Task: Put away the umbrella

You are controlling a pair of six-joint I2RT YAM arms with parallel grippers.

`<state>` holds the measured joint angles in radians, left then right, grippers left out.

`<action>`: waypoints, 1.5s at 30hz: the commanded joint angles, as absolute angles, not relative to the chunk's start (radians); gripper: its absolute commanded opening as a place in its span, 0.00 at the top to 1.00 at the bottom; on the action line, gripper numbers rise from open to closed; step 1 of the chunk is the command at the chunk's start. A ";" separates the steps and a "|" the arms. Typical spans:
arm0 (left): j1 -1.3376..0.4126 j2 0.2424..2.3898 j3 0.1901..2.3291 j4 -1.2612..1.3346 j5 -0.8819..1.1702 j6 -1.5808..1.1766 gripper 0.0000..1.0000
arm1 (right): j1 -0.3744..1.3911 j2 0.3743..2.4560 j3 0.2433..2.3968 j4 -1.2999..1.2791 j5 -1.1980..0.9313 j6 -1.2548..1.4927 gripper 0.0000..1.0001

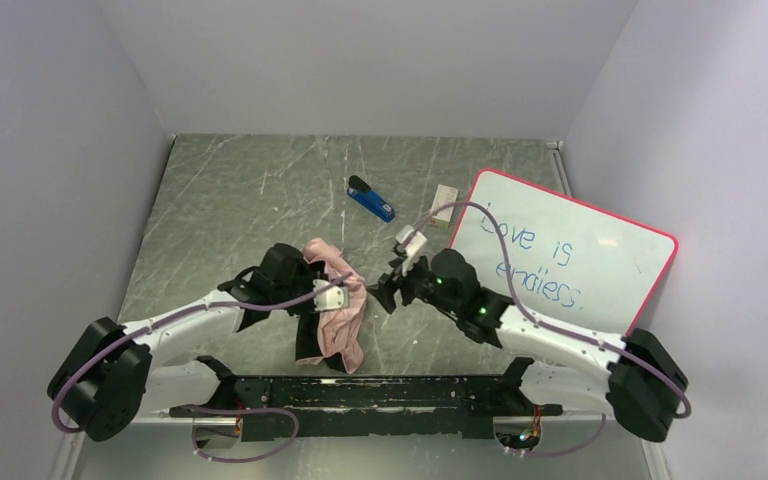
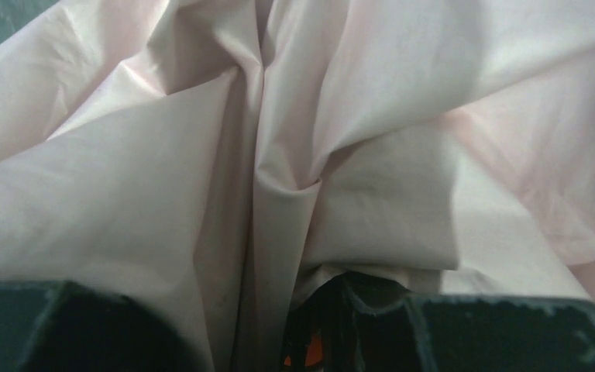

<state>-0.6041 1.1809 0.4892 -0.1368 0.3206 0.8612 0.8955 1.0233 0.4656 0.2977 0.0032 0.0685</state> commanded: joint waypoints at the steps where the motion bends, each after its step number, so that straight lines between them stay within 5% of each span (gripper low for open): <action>1: -0.699 1.159 0.441 -0.035 0.183 0.928 0.95 | 0.860 1.145 0.596 0.231 -0.281 -0.090 0.20; 10: -0.788 1.154 0.376 0.051 0.072 0.997 0.95 | 0.698 1.371 0.721 0.154 -0.571 -0.232 0.18; 21: -0.836 1.158 0.310 0.118 0.023 1.049 0.95 | 0.704 1.570 0.824 0.183 -0.811 -0.287 0.14; 34: -0.867 1.180 0.347 0.136 0.003 1.010 0.93 | 0.805 1.757 0.900 0.094 -0.654 -0.405 0.14; 40: -0.866 1.172 0.364 0.143 0.002 0.953 0.85 | 0.811 1.809 0.894 0.052 -0.580 -0.421 0.23; 45: -0.865 1.165 0.368 0.172 0.002 0.915 0.65 | 0.815 1.831 0.893 0.055 -0.571 -0.406 0.51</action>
